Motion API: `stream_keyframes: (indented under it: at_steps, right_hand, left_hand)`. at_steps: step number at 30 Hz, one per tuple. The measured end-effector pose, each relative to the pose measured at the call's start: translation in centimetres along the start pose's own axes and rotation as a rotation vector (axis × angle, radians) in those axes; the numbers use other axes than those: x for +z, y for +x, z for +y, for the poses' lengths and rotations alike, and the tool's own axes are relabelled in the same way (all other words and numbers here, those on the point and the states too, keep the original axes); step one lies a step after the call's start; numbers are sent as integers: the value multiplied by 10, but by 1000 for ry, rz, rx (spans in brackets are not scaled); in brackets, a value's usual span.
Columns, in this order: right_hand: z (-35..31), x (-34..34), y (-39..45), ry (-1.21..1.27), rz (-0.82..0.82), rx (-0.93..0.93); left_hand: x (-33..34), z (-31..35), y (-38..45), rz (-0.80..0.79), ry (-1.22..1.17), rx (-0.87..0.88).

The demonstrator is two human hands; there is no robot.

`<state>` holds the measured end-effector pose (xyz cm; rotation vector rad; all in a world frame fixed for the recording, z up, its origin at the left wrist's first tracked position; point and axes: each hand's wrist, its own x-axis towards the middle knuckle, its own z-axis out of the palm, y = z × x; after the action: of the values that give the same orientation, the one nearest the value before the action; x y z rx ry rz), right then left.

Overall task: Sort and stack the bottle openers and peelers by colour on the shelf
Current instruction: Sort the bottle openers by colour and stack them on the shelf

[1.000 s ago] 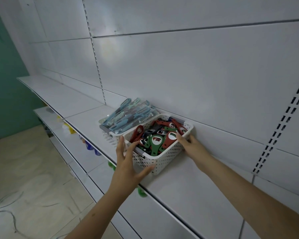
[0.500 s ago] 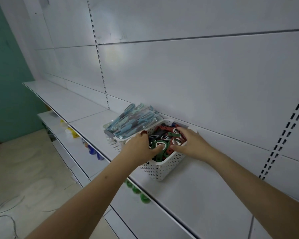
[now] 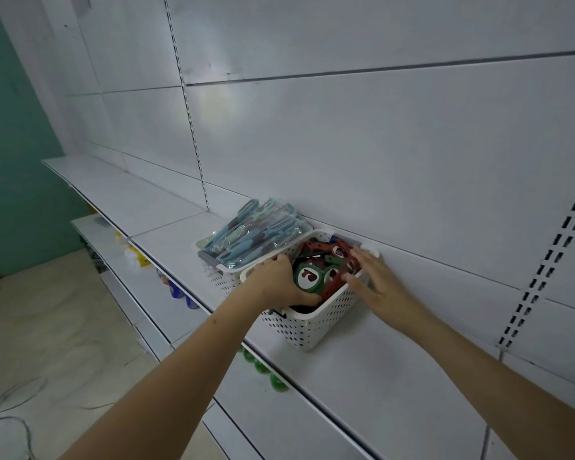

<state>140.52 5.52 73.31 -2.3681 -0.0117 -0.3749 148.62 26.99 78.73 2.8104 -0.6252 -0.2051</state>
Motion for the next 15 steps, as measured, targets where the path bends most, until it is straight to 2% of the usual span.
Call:
stream_keyframes:
  at_steps: [4, 6, 9, 12, 15]
  right_hand:
    - [15, 8, -17, -119, 87, -33]
    - [23, 15, -25, -172, 110, 18]
    - [34, 27, -38, -278, 10, 183]
    - [41, 35, -42, -493, -97, 189]
    - [40, 36, -41, -541, -105, 187]
  left_hand:
    - [0, -1, 7, -4, -23, -10]
    - [-1, -2, 10, 14, -33, -13]
    - [1, -1, 12, 44, -17, -10]
    - [9, 4, 9, 43, 54, 36]
    - [10, 8, 9, -15, -8, 69]
